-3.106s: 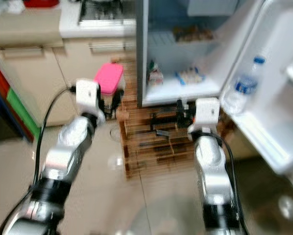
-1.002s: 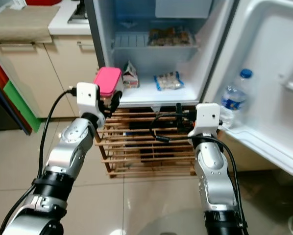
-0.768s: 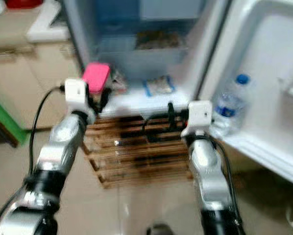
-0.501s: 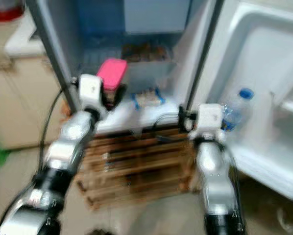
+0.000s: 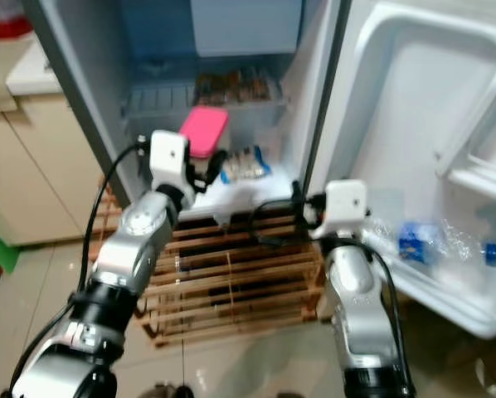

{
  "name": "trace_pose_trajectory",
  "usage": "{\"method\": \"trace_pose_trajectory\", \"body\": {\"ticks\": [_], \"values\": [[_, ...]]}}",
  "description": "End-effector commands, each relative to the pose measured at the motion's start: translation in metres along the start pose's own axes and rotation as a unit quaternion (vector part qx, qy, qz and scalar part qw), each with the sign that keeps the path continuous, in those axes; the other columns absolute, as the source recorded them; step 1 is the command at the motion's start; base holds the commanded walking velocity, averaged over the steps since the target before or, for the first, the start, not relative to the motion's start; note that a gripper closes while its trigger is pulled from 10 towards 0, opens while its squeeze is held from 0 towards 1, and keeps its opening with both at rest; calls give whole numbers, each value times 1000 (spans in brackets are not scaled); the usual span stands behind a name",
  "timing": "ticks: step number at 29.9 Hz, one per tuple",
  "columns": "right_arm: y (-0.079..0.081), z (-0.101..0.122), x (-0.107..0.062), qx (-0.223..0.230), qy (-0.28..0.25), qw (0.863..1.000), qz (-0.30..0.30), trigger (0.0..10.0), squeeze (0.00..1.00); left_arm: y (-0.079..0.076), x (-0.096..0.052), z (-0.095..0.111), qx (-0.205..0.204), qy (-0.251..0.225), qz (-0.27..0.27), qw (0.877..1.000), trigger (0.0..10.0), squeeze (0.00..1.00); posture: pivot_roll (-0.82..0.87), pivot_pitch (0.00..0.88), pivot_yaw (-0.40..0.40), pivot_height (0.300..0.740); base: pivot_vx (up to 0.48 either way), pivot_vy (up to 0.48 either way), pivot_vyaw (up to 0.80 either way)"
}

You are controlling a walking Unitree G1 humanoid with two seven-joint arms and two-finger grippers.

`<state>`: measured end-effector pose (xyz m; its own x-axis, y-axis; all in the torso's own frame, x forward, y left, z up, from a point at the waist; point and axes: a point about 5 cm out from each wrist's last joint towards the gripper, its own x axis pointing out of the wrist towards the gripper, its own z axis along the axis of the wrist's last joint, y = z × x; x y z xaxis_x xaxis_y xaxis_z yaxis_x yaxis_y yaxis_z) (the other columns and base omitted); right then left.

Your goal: Restocking fridge

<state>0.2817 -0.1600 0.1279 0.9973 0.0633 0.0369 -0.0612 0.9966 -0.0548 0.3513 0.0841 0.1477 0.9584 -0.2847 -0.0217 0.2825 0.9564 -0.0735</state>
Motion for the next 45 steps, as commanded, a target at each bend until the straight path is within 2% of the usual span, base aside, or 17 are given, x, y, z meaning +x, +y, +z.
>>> {"method": "trace_pose_trajectory", "body": {"ticks": [1,7,12,20,23,25,30,34,41,45], "values": [[-1,2,-1,1,1,1000,3,10000,0,1,3,4,-4,2,5,1000,10000,0,-197,22,42,740,0,0,0],[1,2,0,0,1,1000,9,10000,0,1,3,2,-4,6,7,1000,10000,0,-196,17,38,740,0,0,0],[1,3,-1,-2,-4,1000,11,10000,0,11,6,-4,-12,21,38,999,10000,0,-197,12,38,740,0,0,0],[2,1,-8,-32,2,998,45,10000,0,11,22,-12,-23,43,52,997,10000,0,-245,16,35,740,0,0,0],[-1,2,-11,-27,0,999,34,10000,0,8,21,-5,-13,23,36,999,10000,0,-253,10,40,740,0,0,0],[-6,0,-12,-12,3,1000,13,10000,0,5,16,-1,6,3,19,1000,10000,0,-251,8,43,740,0,0,0],[-2,0,-10,-10,2,1000,19,10000,0,4,18,-12,29,17,33,999,10000,0,-240,11,42,740,0,0,0],[4,2,-12,-8,1,999,41,10000,0,7,24,-9,31,20,46,998,10000,0,-247,23,46,740,0,0,0],[6,7,-22,-1,-9,999,45,10000,0,10,26,-2,40,9,44,998,10000,0,-280,48,57,740,0,0,0],[6,7,-37,-4,1,999,43,10000,0,10,35,2,31,16,57,998,10000,0,-327,109,49,740,0,0,0]]}}
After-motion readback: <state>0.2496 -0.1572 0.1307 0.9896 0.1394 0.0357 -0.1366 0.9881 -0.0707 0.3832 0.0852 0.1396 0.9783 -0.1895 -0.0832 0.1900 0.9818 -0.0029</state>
